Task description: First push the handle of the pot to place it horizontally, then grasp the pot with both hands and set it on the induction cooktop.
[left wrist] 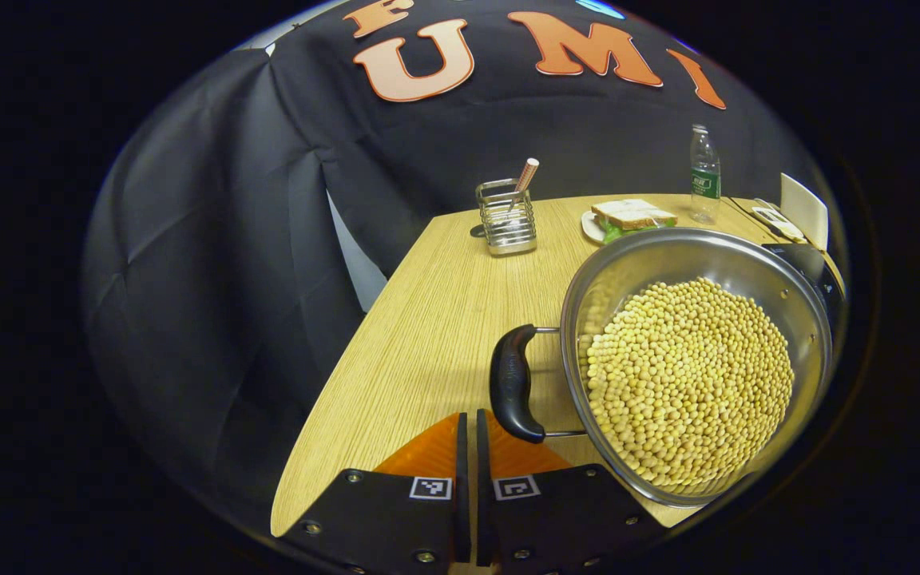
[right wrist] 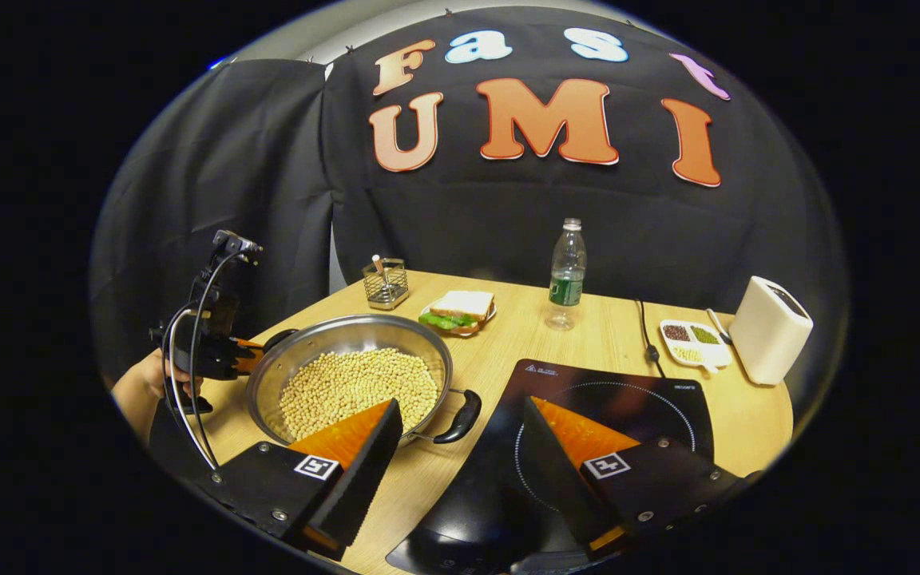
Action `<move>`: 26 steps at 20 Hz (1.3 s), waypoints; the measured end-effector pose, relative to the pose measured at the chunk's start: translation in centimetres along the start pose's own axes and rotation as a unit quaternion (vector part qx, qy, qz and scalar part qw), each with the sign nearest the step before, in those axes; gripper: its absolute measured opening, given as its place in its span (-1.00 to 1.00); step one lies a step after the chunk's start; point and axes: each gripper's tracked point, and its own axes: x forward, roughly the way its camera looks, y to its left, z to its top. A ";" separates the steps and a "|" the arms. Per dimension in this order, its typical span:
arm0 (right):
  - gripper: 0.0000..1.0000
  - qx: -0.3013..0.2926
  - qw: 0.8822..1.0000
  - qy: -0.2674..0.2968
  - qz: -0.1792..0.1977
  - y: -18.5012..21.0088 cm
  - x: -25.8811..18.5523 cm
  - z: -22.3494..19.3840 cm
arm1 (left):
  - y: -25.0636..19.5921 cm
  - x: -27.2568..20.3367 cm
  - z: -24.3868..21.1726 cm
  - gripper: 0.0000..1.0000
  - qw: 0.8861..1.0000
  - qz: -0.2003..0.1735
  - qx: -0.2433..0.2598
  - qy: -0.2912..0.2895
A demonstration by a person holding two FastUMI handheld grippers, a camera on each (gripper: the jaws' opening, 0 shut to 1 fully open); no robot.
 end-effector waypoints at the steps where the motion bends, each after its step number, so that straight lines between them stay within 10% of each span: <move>1: 0.92 0.005 1.000 0.009 0.002 0.2 0.4 -0.2 | -0.1 0.0 -0.1 -0.92 1.000 -0.005 -0.008 -0.002; 5: 0.92 0.035 0.999 0.039 0.012 1.4 2.2 -1.0 | 1.1 -1.9 1.1 -1.00 0.999 -0.013 -0.039 -0.025; 9: 0.91 0.070 0.995 0.065 0.012 1.5 3.9 -1.1 | 0.8 -4.5 4.4 -0.64 0.992 -0.058 -0.098 -0.056; 16: 0.87 0.084 0.993 0.088 -0.009 1.8 5.3 -1.1 | -3.7 -10.2 10.7 0.80 0.978 -0.158 -0.096 -0.094; 26: 0.87 0.125 0.982 0.140 -0.037 1.0 8.1 -3.0 | -4.5 -2.1 6.6 0.82 0.991 -0.112 -0.065 0.015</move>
